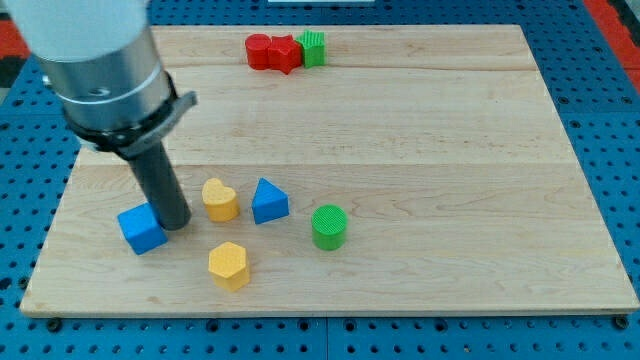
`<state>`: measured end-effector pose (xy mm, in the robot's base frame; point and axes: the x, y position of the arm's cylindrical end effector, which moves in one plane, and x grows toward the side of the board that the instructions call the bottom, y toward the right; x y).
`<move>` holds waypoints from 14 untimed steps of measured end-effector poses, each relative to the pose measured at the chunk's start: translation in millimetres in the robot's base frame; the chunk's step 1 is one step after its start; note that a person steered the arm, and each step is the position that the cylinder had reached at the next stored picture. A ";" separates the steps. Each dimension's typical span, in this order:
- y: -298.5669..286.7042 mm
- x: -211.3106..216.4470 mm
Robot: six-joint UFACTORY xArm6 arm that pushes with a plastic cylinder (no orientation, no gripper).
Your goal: Move the green circle towards the center
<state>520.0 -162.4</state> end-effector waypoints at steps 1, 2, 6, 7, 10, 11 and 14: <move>-4.9 9.3; -14.5 9.3; 116.5 63.0; 100.1 77.2; 81.0 18.6; 95.4 3.1; 97.9 9.5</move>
<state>529.4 -64.5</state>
